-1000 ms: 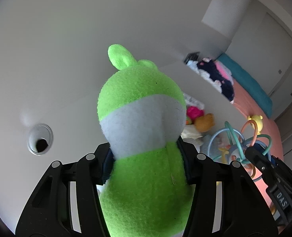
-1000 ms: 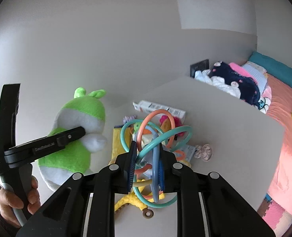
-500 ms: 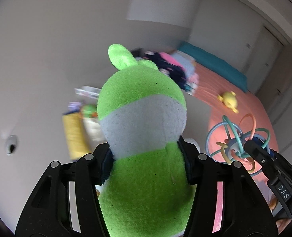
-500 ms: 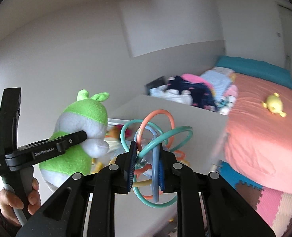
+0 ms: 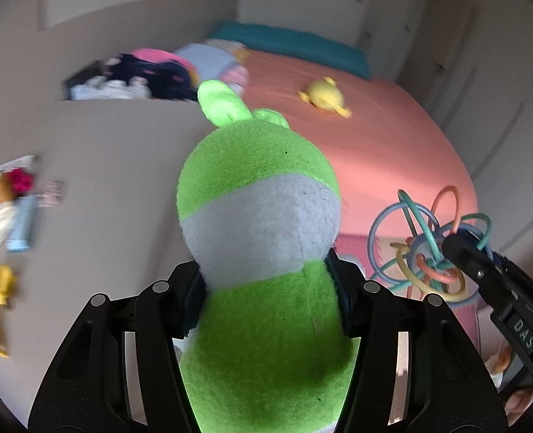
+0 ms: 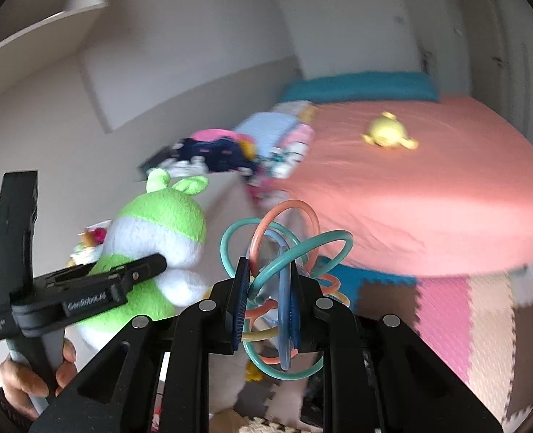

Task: Collect trash
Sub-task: 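Carry the green plush and ring rattle to the bin and release both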

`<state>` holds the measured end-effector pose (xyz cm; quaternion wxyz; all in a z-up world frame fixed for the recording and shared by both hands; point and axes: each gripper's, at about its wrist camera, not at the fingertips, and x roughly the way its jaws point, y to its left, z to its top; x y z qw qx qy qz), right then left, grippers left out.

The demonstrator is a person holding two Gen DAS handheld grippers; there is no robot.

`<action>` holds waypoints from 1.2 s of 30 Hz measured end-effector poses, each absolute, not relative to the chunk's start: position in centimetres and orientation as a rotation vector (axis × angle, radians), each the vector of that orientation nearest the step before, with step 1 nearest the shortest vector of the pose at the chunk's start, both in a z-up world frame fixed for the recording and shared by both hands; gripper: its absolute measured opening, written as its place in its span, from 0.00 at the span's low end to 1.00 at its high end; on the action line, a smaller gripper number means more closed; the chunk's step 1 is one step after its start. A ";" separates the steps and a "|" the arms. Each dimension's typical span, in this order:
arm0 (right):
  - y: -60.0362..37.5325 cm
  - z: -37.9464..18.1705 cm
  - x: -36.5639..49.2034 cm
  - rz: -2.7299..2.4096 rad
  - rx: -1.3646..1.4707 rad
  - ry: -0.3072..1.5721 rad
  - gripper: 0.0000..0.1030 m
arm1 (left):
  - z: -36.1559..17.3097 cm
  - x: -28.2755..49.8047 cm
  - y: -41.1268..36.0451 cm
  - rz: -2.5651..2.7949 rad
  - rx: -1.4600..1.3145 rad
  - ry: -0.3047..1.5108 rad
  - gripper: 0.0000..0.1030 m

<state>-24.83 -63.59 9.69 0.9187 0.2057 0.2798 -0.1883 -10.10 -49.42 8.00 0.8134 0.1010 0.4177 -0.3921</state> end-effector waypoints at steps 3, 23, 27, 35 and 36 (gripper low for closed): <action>-66.0 7.9 -26.8 -0.448 0.452 0.596 0.20 | 5.3 -12.4 -52.6 -0.883 0.264 0.925 0.55; -72.1 3.6 -29.7 -0.573 0.597 0.682 0.63 | -1.9 -18.2 -59.2 -0.886 0.488 1.002 0.94; -71.7 4.1 -30.0 -0.566 0.590 0.672 0.63 | -1.4 -18.3 -58.8 -0.890 0.466 1.001 0.94; -71.0 4.5 -29.6 -0.563 0.590 0.673 0.63 | -1.0 -17.7 -58.1 -0.900 0.436 1.009 0.94; -70.8 4.5 -29.5 -0.563 0.586 0.676 0.63 | -1.0 -17.6 -58.1 -0.901 0.432 1.009 0.94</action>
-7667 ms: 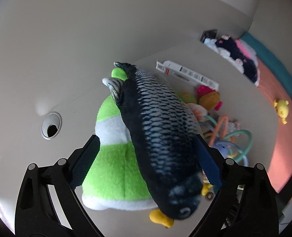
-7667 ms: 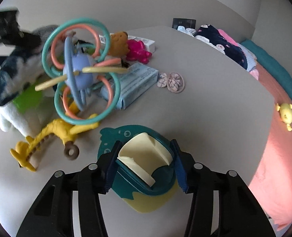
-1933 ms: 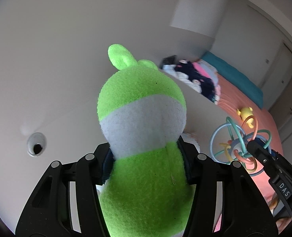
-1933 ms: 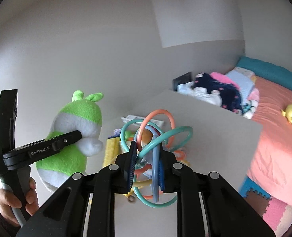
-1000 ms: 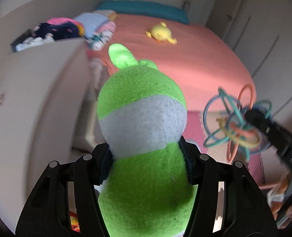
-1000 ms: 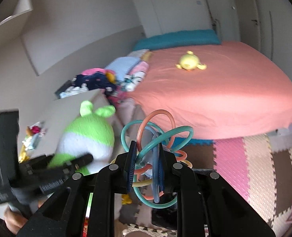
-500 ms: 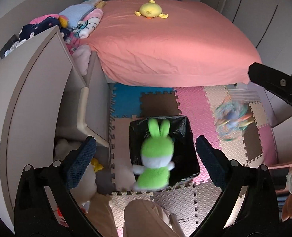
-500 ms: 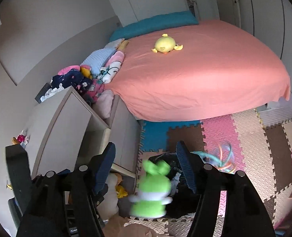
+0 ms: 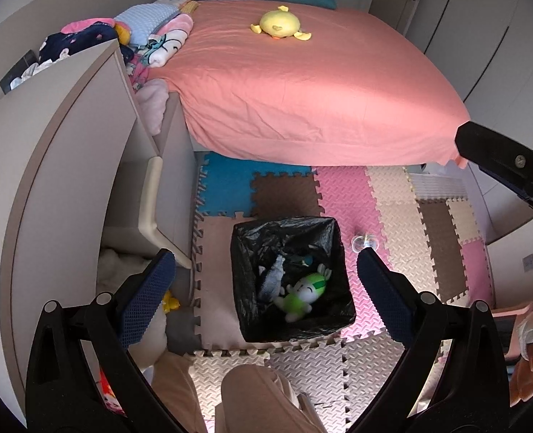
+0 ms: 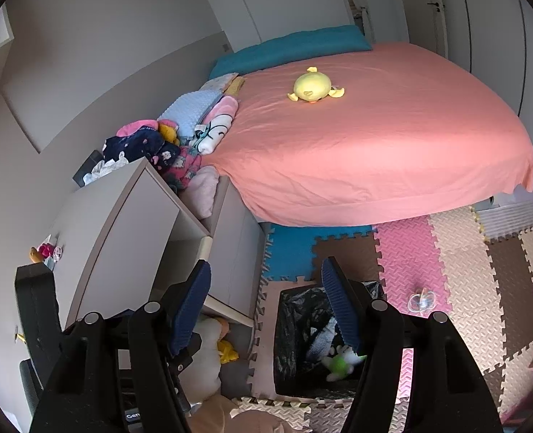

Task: Collect trash
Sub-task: 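Carry the green plush and ring rattle to the bin and release both, then grasp the yellow giraffe with the left tool while the right tool grasps the blue box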

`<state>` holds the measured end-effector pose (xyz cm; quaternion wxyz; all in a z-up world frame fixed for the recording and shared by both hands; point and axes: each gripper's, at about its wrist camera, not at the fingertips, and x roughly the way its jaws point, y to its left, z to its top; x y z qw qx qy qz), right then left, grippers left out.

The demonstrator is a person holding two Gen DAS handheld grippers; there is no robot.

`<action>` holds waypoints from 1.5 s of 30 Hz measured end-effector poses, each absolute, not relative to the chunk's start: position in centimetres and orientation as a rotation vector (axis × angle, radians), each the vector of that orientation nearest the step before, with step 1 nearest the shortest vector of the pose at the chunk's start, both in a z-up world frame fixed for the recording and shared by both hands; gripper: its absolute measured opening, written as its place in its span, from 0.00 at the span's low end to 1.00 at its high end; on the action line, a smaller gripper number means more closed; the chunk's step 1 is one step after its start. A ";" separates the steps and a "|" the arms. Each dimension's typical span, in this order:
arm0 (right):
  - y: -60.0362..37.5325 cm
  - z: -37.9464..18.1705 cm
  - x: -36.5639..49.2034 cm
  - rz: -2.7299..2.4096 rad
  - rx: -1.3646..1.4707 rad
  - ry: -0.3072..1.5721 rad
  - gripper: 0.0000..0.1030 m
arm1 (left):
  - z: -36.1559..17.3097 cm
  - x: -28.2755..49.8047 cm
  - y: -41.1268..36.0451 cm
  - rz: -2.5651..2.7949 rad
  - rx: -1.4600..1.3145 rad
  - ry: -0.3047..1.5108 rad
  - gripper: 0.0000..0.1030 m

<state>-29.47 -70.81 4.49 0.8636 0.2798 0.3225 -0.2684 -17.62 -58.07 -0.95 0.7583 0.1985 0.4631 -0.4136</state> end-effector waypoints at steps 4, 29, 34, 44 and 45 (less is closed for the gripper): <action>-70.1 4.8 -28.5 -0.553 0.574 0.684 0.63 | -0.6 -17.0 -57.6 -0.904 0.415 1.007 0.94; -57.0 9.8 -14.9 -0.272 0.374 0.724 0.68 | 5.7 -5.4 -41.9 -0.660 0.217 0.928 0.94; -52.2 10.2 -10.9 -0.167 0.325 0.743 0.69 | 6.2 -2.6 -36.2 -0.549 0.165 0.929 0.94; -44.3 9.6 -4.1 -0.026 0.264 0.796 0.69 | 5.0 2.1 -24.5 -0.345 0.092 0.955 0.94; -43.6 9.5 -3.4 -0.018 0.259 0.803 0.69 | 4.8 2.4 -23.7 -0.334 0.085 0.961 0.94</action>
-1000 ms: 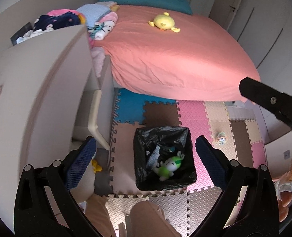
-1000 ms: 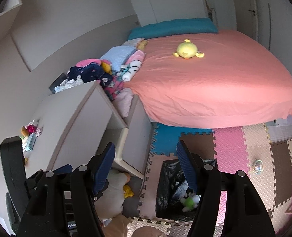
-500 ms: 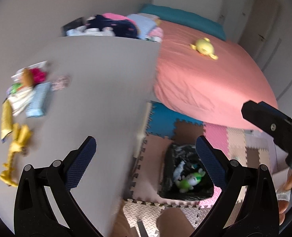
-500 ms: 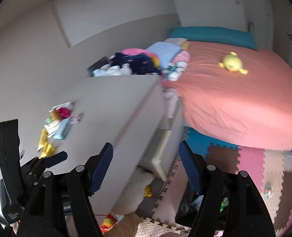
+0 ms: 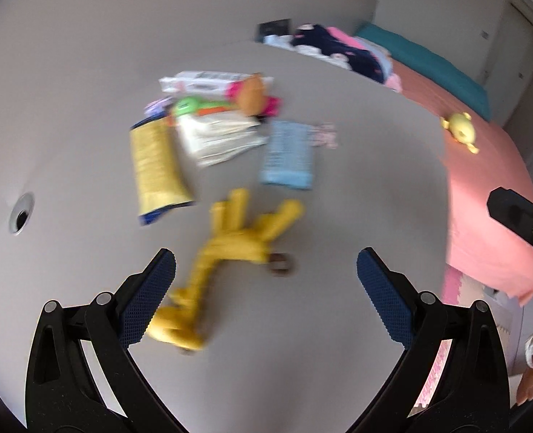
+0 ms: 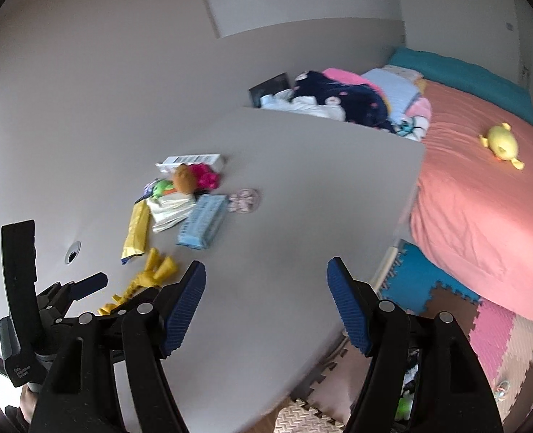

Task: Collect trash
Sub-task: 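Grasp the yellow giraffe with the left tool while the right tool grasps the blue box, then carry the giraffe and blue box to the bin and release both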

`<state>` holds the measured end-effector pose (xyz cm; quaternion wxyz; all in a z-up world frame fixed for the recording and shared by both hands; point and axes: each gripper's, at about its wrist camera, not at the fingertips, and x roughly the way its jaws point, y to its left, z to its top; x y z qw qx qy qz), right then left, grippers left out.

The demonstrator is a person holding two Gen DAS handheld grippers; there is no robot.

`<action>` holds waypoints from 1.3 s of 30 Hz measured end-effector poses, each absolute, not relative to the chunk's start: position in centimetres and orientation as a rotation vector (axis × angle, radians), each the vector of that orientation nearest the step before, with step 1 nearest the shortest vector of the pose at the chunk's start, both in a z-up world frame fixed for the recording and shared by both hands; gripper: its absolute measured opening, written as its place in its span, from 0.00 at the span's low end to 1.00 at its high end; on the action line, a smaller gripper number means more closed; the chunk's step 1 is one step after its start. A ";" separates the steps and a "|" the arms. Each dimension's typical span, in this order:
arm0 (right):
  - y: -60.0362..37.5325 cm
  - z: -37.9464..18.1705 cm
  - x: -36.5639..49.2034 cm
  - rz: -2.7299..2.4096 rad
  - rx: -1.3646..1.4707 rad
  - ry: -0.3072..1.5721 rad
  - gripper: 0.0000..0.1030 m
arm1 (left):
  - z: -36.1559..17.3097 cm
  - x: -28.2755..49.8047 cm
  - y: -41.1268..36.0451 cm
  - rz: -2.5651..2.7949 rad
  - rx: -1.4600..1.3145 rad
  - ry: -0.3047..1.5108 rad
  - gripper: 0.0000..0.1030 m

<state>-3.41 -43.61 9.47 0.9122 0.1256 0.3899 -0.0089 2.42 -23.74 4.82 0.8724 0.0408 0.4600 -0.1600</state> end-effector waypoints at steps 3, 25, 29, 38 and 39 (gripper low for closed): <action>-42.0 8.8 -1.4 -0.003 0.253 0.827 0.69 | 3.9 3.6 -22.0 -0.326 0.076 0.987 0.94; -33.2 3.0 11.1 0.012 0.148 1.039 0.61 | 1.6 3.5 -19.5 -0.483 0.253 0.984 0.25; -32.8 1.8 11.9 -0.015 0.136 1.071 0.56 | 1.7 3.4 -19.7 -0.518 0.218 0.981 0.19; -32.8 1.6 11.9 0.021 0.142 1.059 0.46 | 1.7 3.8 -18.6 -0.541 0.117 0.999 0.18; -32.9 1.8 11.7 0.033 0.152 1.057 0.46 | 1.7 3.8 -18.5 -0.538 0.114 1.001 0.18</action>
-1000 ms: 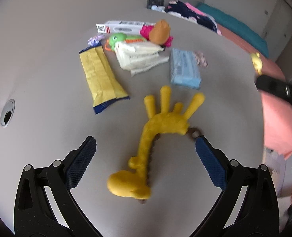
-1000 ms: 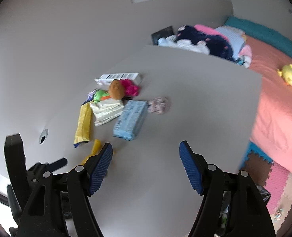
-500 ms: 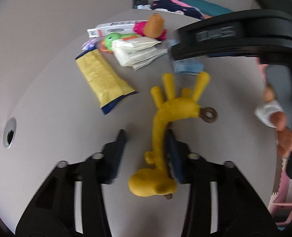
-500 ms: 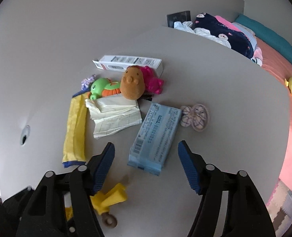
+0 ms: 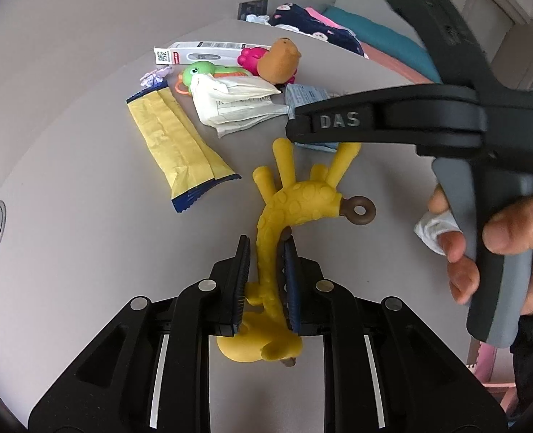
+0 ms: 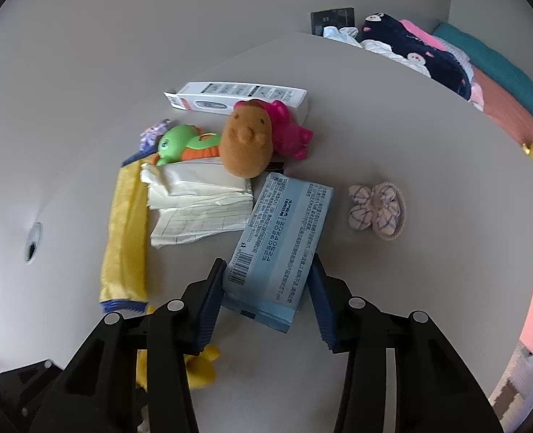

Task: Collect trash
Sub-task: 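Carry the giraffe and blue box to the bin and release both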

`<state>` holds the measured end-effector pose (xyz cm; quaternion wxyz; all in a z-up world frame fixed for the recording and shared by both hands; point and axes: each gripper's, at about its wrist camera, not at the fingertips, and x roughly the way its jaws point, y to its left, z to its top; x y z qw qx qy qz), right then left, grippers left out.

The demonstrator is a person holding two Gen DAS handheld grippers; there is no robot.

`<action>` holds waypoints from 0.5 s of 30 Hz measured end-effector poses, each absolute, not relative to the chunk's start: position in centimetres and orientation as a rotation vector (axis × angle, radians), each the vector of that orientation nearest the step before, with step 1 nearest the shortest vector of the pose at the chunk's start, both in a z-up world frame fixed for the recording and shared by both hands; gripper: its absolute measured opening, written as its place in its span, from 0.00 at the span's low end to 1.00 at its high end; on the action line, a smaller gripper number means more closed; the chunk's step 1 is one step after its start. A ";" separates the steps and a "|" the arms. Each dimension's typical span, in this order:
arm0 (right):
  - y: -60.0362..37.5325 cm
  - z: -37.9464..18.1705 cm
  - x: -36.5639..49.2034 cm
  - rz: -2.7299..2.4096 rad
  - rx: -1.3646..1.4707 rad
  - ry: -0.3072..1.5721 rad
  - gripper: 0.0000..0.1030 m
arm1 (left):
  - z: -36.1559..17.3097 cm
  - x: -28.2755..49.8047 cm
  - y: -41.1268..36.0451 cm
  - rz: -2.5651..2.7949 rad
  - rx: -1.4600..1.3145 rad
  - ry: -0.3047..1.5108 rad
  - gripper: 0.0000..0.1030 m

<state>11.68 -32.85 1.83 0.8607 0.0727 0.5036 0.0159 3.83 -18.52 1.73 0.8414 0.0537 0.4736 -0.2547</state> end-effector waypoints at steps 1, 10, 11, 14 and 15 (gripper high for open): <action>-32.9 2.0 11.6 0.041 0.161 1.055 0.46 | 1.7 3.9 -18.5 -0.535 0.109 1.004 0.18; -34.6 6.3 8.4 0.094 0.238 0.975 0.46 | 4.3 3.3 -19.2 -0.551 0.096 0.963 0.14; -34.9 6.8 8.0 0.093 0.244 0.965 0.46 | 4.6 3.1 -19.5 -0.548 0.103 0.956 0.14; -36.2 8.2 6.6 0.087 0.259 0.933 0.46 | 5.3 2.3 -20.2 -0.550 0.101 0.939 0.13; -36.6 8.6 6.2 0.084 0.262 0.923 0.46 | 5.5 2.2 -20.4 -0.549 0.096 0.933 0.13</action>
